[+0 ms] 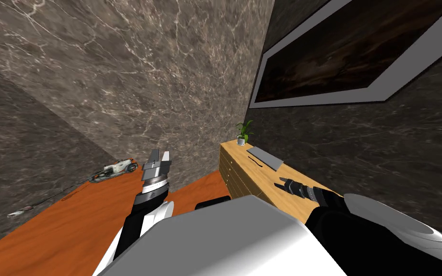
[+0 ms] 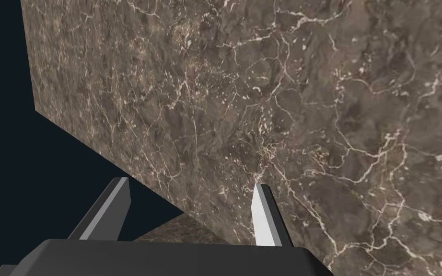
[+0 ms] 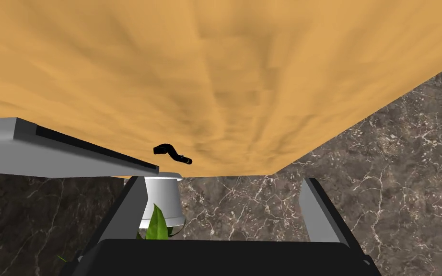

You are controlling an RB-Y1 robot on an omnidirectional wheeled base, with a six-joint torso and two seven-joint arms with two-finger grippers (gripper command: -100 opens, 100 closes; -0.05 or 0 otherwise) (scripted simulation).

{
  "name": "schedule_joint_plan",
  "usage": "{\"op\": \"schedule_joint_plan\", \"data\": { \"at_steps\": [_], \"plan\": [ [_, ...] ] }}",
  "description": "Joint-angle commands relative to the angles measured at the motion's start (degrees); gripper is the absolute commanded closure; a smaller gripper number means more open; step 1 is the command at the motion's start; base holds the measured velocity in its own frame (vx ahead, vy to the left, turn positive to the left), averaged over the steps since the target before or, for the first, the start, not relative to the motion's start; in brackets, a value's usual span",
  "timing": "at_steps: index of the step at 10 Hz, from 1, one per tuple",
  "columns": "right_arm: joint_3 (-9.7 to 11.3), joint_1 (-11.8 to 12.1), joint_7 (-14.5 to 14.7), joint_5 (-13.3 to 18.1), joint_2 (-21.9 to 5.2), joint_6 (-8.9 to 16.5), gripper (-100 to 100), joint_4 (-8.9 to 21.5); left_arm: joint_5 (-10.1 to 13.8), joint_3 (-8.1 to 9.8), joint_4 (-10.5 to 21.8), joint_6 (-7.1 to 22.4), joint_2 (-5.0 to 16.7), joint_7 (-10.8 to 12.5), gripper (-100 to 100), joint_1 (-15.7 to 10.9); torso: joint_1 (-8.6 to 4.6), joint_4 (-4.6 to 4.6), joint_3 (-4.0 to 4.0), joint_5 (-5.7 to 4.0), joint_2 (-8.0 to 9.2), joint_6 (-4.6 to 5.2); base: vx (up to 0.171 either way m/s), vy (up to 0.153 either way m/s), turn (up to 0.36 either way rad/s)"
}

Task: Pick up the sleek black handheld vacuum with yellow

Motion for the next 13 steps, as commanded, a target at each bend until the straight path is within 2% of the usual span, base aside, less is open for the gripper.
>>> {"op": "schedule_joint_plan", "data": {
  "at_steps": [1,2,3,4,5,6,7,8,9,10,11,12,13],
  "plan": [
    [-0.3,1.4,-2.6,2.9,-2.9,-1.8,-100,2.9,0.0,0.0,0.0,0.0,0.0,0.0,0,0.0,0.0,0.0,0.0,0.0,0.0,0.0,0.118,0.051,0.425],
    [-0.3,1.4,-2.6,3.8,-3.0,-1.8,-100,3.8,0.0,0.0,0.0,0.0,0.0,0.0,0,0.0,0.04,-0.03,-0.08,0.0,-0.14,0.0,0.093,0.022,0.194],
    [-0.2,2.2,-4.3,6.1,-4.8,-2.8,-100,5.8,0.0,0.01,0.0,0.0,0.0,0.0,0,0.0,-0.02,-0.02,-0.06,-0.01,-0.08,0.06,0.093,0.019,0.295],
    [-0.2,2.2,-4.3,6.1,-4.8,-2.8,-100,6.9,0.0,0.0,0.0,0.0,0.0,0.0,0,0.0,-0.03,-0.02,-0.05,-0.01,-0.09,0.01,0.07,0.011,0.136],
    [0.1,3.0,-5.9,8.3,-6.5,-3.8,-100,9.4,0.0,0.01,0.0,0.0,0.0,0.0,0,0.0,-0.04,0.0,0.0,-0.02,0.01,0.09,0.085,0.019,0.222],
    [0.1,3.0,-5.9,8.3,-6.5,-3.8,-100,9.4,0.0,0.01,0.0,0.0,0.0,0.0,0,0.0,-0.01,0.0,-0.01,-0.01,-0.02,0.04,0.073,0.03,0.154],
    [0.4,3.7,-7.6,10.4,-8.1,-4.8,-100,11.1,0.0,0.01,0.0,0.0,0.0,0.0,0,0.0,0.05,0.01,0.01,0.0,0.03,0.09,0.093,0.043,0.282],
    [0.4,3.7,-7.6,10.4,-8.1,-4.8,-100,11.9,0.0,0.0,0.0,0.0,0.0,0.0,0,0.0,0.08,-0.01,-0.03,0.01,-0.05,0.02,0.085,0.015,0.126],
    [0.9,4.3,-9.2,12.5,-9.5,-5.7,-100,13.8,0.0,0.01,0.0,0.0,0.0,0.0,0,0.0,0.03,0.0,-0.01,0.0,-0.01,0.11,0.095,0.015,0.272],
    [0.9,4.3,-9.2,12.5,-9.5,-5.7,-100,14.3,0.0,0.01,0.0,0.0,0.0,0.0,0,0.0,0.01,-0.01,-0.03,-0.01,-0.05,0.03,0.089,0.011,0.104],
    [1.5,4.8,-10.8,14.4,-10.7,-6.5,-100,15.6,0.0,0.01,0.0,0.0,0.0,0.0,0,0.0,0.02,0.0,-0.01,0.0,-0.02,0.12,0.104,0.011,0.155],
    [1.5,4.8,-10.8,14.4,-10.7,-6.5,-100,16.6,0.0,0.01,0.0,0.0,0.0,0.0,0,0.0,0.0,-0.01,-0.04,-0.01,-0.07,0.06,0.095,0.015,0.115],
    [2.2,5.3,-12.3,16.2,-11.8,-7.3,-100,18.6,0.0,0.01,0.0,0.0,0.0,0.0,0,0.0,0.04,-0.01,-0.03,0.0,-0.04,0.11,0.122,0.032,0.248]
  ]
}}
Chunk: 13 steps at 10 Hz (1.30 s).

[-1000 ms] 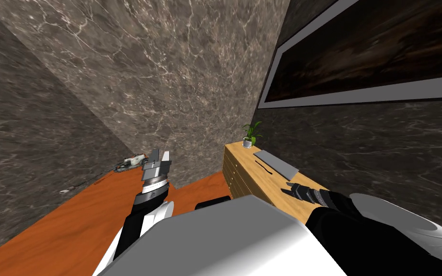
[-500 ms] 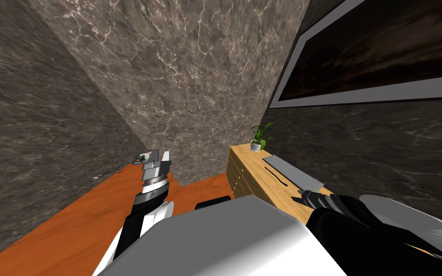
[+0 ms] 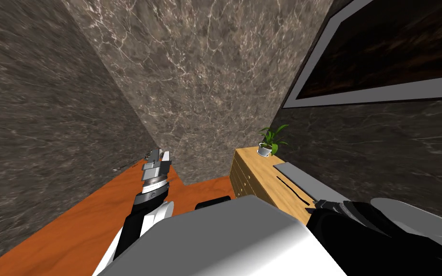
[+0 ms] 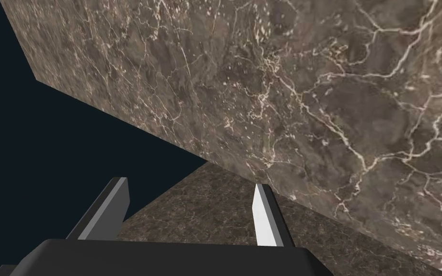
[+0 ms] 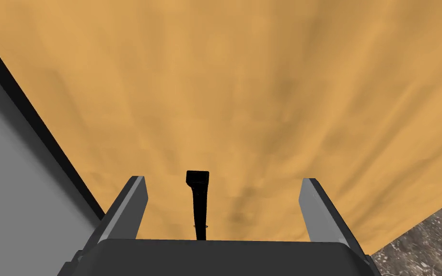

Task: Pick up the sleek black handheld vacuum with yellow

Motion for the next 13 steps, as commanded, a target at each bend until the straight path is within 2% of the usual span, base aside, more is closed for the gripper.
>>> {"op": "schedule_joint_plan", "data": {
  "at_steps": [1,3,4,6,7,9,10,11,12,13],
  "plan": [
    [0.4,0.0,-0.7,0.9,-0.6,-0.6,-100,1.6,0.0,0.0,0.0,0.0,0.0,0.0,0,0.0,0.0,0.0,0.0,0.0,0.0,0.0,0.092,0.024,0.108],
    [1.9,0.7,-3.5,4.1,-2.4,-2.0,-100,5.4,0.0,0.0,0.0,0.0,0.0,0.0,0,0.0,0.0,0.02,0.05,0.0,0.09,0.04,0.119,0.028,0.219],
    [1.9,0.7,-3.5,4.1,-2.4,-2.0,-100,5.4,0.0,0.0,0.0,0.0,0.0,0.0,0,0.0,0.02,-0.02,-0.04,0.01,-0.07,-0.01,0.129,0.034,0.109],
    [3.4,1.1,-5.8,6.6,-3.6,-3.0,-100,8.4,0.0,0.0,0.0,0.0,0.0,0.0,0,0.0,0.06,0.0,0.0,0.01,0.02,0.04,0.123,0.032,0.166],
    [3.4,1.1,-5.8,6.6,-3.6,-3.0,-100,8.4,0.0,0.0,0.0,0.0,0.0,0.0,0,0.0,0.07,-0.01,-0.03,0.03,-0.05,0.03,0.11,0.01,0.065],
    [5.4,1.5,-8.2,9.1,-4.5,-4.1,-100,11.2,0.0,0.01,0.0,0.0,0.0,0.0,0,0.0,-0.01,0.01,0.03,0.0,0.07,0.06,0.132,0.007,0.14],
    [5.7,1.5,-8.6,9.5,-4.6,-4.2,-100,11.7,0.0,0.0,0.0,0.0,0.0,0.0,0,0.0,0.01,-0.02,-0.06,0.0,-0.09,0.03,0.146,0.034,0.151],
    [5.7,0.8,-7.5,9.0,-4.5,-4.3,-100,12.2,0.0,0.01,0.0,0.0,0.0,0.0,0,0.0,0.09,-0.03,-0.06,0.02,-0.08,0.06,0.053,0.015,0.009],
    [5.8,0.8,-7.6,9.1,-4.5,-4.4,0,12.4,0.0,0.01,0.0,0.0,0.0,0.0,0,0.0,0.08,0.03,0.07,0.02,0.15,0.04,0.01,0.002,-0.002],
    [6.9,-0.1,-8.5,8.8,-4.0,-4.0,-100,13.4,0.0,0.01,0.0,0.0,0.0,0.0,0,0.0,0.04,0.08,0.18,0.01,0.32,0.05,-0.079,0.005,0.271]
  ]
}}
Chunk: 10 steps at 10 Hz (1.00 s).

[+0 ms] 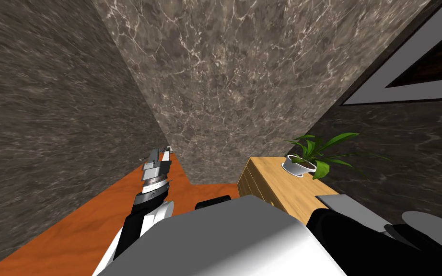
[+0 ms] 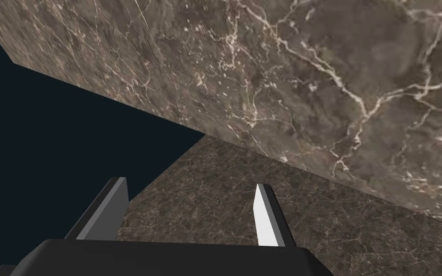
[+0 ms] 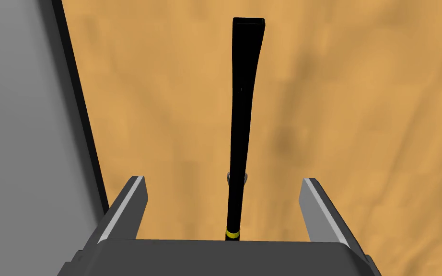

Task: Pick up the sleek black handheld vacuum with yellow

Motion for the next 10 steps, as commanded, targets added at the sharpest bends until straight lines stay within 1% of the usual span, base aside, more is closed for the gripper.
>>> {"op": "schedule_joint_plan", "data": {
  "at_steps": [1,3,4,5,6,7,10],
  "plan": [
    [1.5,-1.0,-1.6,-0.4,0.9,0.8,-100,1.0,0.0,0.0,0.0,0.0,0.0,0.0,0,0.0,0.0,0.0,0.0,0.0,0.0,0.0,-0.192,-0.007,0.375],
    [3.8,-2.7,-3.4,-0.9,2.1,1.7,-100,3.1,0.0,0.0,0.0,0.0,0.0,0.0,0,0.0,-0.07,0.15,0.32,-0.08,0.51,-0.03,-0.208,0.021,0.358],
    [4.3,-3.1,-3.9,-1.1,2.4,1.9,-100,3.6,0.0,0.0,0.0,0.0,0.0,0.0,0,0.0,-0.04,0.16,0.34,-0.07,0.53,0.02,-0.179,0.018,0.223],
    [3.8,-2.6,-3.5,-1.0,2.2,1.8,-100,3.0,0.0,0.0,0.0,0.0,0.0,0.0,0,0.0,-0.09,0.15,0.32,-0.07,0.5,0.03,-0.076,0.002,0.037],
    [3.9,-2.7,-3.6,-1.0,2.2,1.9,100,3.2,0.0,0.01,0.0,0.0,0.0,0.0,0,0.0,-0.15,0.11,0.18,-0.08,0.23,0.08,-0.014,0.001,-0.011],
    [3.9,-2.7,-3.6,-1.0,2.2,1.9,100,3.2,0.0,0.01,0.0,0.0,0.0,0.0,0,0.0,-0.16,0.04,0.03,-0.09,-0.01,0.05,0.0,0.0,0.0],
    [3.9,-2.7,-3.6,-1.0,2.2,1.9,100,3.2,0.0,0.01,0.0,0.0,0.0,0.0,0,0.0,-0.17,0.0,-0.05,-0.1,-0.14,0.09,0.0,0.0,0.0]
  ]
}}
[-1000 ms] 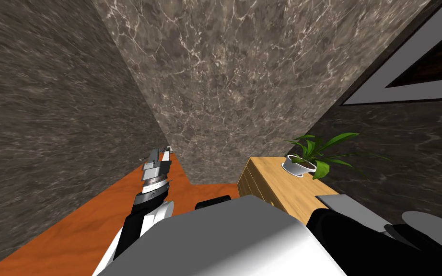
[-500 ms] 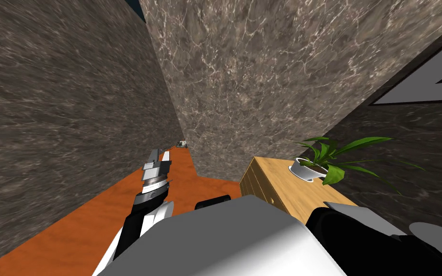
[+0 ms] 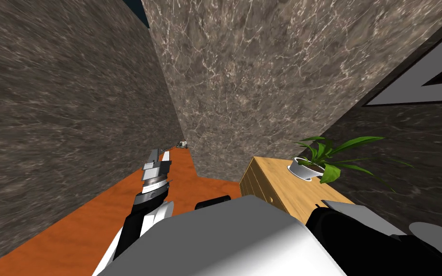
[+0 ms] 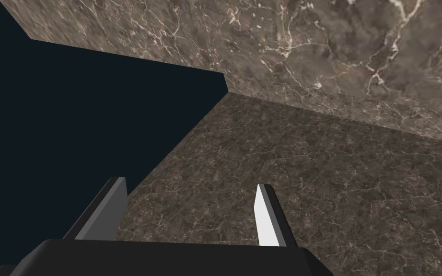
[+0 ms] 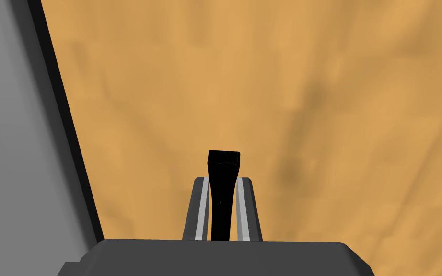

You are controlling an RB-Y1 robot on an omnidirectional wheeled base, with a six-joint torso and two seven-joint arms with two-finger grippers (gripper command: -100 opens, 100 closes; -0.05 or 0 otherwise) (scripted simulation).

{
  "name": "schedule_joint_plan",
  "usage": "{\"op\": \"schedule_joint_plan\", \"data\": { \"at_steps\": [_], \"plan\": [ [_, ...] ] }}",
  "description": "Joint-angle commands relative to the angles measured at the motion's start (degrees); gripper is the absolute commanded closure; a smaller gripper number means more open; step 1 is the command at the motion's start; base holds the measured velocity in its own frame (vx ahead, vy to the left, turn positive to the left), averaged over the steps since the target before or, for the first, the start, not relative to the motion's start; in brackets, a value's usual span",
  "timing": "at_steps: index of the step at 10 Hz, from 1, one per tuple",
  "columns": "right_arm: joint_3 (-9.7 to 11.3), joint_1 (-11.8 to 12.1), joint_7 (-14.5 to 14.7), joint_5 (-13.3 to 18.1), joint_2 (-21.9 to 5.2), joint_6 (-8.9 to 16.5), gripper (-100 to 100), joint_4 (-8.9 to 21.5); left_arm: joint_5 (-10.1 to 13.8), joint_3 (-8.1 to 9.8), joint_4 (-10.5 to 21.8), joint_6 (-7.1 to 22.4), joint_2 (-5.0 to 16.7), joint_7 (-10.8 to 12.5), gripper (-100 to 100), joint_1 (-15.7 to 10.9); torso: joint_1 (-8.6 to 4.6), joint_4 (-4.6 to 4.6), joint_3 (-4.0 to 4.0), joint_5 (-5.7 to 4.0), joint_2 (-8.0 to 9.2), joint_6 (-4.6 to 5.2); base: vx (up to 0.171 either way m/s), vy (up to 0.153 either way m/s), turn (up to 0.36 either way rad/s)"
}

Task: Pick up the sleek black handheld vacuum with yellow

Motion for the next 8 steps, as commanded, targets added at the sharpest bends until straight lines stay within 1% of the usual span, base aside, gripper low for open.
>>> {"op": "schedule_joint_plan", "data": {
  "at_steps": [1,2,3,4,6,7,8],
  "plan": [
    [0.0,0.0,0.0,0.0,0.0,0.0,0,0.0,0.0,0.0,0.0,0.0,0.0,0.0,0,0.0,0.0,0.0,0.0,0.0,0.0,0.0,0.0,0.0,0.0],
    [-0.7,0.5,0.6,0.2,-0.4,-0.4,100,-0.6,0.0,0.0,0.0,0.0,0.0,0.0,0,0.0,0.0,0.0,0.0,0.0,0.0,0.0,0.075,-0.016,-0.218],
    [-1.2,0.9,1.1,0.3,-0.7,-0.6,100,-1.1,0.0,0.01,0.0,0.0,0.0,0.0,0,0.0,-0.02,-0.04,-0.09,0.02,-0.17,0.12,0.132,-0.013,-0.277],
    [-2.4,1.8,2.0,0.6,-1.3,-1.0,100,-2.1,0.0,0.01,0.0,0.0,0.0,0.0,0,0.0,0.01,-0.08,-0.19,0.01,-0.34,0.09,0.172,-0.003,-0.367],
    [-4.6,3.5,3.8,1.2,-2.4,-1.9,100,-4.2,0.0,0.01,0.0,0.0,0.0,0.0,0,0.0,0.11,-0.15,-0.38,0.04,-0.67,0.07,0.215,-0.002,-0.368],
    [-3.6,2.5,3.2,1.0,-2.2,-1.7,100,-3.0,0.0,0.01,0.0,0.0,0.0,0.0,0,0.0,0.06,-0.18,-0.45,0.06,-0.78,0.03,0.093,0.001,-0.071],
    [-3.7,2.6,3.5,1.1,-2.2,-1.9,0,-3.0,0.0,0.0,0.0,0.0,0.0,0.0,0,0.0,0.02,-0.12,-0.32,0.01,-0.52,-0.1,0.015,0.003,0.015]
  ]
}}
